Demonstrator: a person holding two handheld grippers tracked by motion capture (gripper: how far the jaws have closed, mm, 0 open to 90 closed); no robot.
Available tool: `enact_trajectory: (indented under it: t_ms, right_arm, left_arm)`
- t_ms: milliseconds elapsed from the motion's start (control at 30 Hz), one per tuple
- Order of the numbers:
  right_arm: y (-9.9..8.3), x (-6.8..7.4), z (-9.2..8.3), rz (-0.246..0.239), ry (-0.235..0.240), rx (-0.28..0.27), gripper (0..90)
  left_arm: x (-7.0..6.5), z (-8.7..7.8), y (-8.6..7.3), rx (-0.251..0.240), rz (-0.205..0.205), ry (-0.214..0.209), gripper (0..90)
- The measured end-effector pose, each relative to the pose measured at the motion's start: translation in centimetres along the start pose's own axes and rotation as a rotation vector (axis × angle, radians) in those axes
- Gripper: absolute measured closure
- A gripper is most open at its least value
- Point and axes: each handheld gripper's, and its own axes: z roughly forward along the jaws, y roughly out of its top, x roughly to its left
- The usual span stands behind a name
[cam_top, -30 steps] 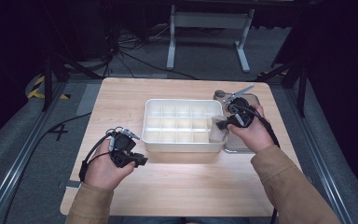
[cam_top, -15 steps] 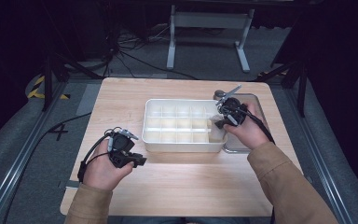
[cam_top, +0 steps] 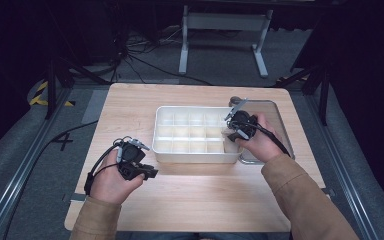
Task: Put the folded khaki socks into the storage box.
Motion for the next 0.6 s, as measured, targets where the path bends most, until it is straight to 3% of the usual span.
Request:
enact_trajectory:
  t_ms: [600]
  right_arm:
    - [-0.4, 0.9, 2.1, -0.001, 0.067, 0.115, 75.6]
  left_arm:
    - [0.2, 0.1, 0.0, 0.004, 0.003, 0.002, 74.2]
